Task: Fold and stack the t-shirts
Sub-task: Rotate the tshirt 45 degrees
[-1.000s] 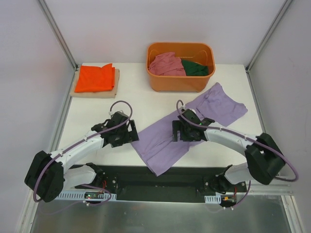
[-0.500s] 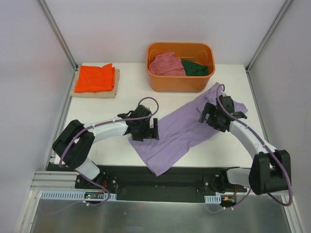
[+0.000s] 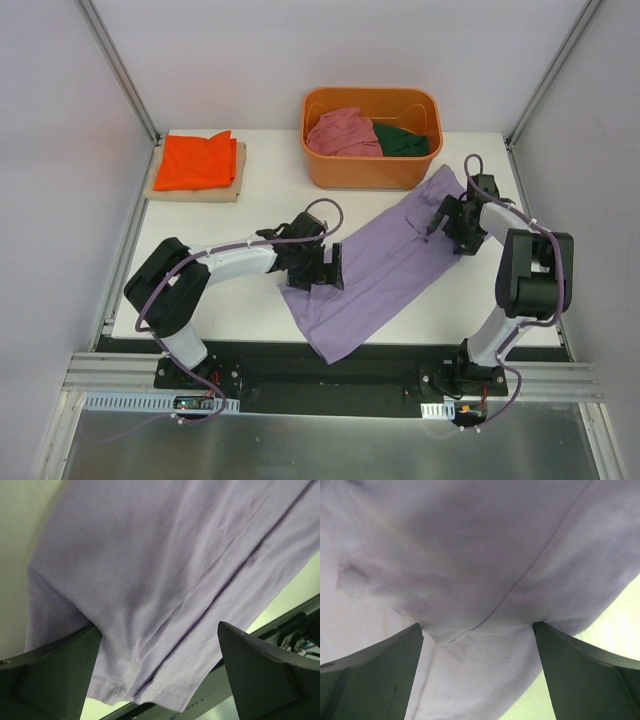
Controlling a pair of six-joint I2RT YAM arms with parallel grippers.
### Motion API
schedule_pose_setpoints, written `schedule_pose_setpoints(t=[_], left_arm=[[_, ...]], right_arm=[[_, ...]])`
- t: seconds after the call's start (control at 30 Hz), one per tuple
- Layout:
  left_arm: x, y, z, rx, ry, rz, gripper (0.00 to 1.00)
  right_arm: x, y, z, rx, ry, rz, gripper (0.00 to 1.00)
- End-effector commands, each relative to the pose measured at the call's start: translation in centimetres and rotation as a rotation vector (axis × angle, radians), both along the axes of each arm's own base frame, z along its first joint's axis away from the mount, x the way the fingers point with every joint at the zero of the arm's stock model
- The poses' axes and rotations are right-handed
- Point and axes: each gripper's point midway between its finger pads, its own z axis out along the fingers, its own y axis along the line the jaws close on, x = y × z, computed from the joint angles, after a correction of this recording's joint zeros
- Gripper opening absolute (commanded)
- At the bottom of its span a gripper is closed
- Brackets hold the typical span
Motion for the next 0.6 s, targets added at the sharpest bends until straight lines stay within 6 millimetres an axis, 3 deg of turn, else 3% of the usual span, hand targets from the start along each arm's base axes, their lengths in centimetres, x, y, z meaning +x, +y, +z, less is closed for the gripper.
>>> schedule_pose_setpoints(t=[0.0, 0.17, 0.3, 0.47, 0.57], left_arm=[[-0.5, -2.5, 1.2, -0.059, 0.019, -0.078, 0.99], [-0.6, -5.2, 2.0, -0.089, 0.027, -0.104, 0.99], [-0.5, -8.5, 2.5, -0.128, 0.038, -0.158, 0.99], [-0.2, -11.9, 2.8, -0.177, 0.062, -0.209, 0.99], [0.8, -12.2, 2.9, -0.154, 0.013, -0.203, 0.99]], right_arm=[[2.4, -2.6, -0.4, 0.021, 0.016, -0.066, 0.96], [5.0, -6.5, 0.0, -0.008, 0.014, -0.148, 0.96], [6.8, -8.9, 0.1, -0.037, 0.033, -0.188, 0.96], [8.5, -10.1, 0.5, -0.028, 0.020, -0.204, 0.96], [9.0, -10.2, 0.7, -0.028, -0.001, -0.193, 0.96]])
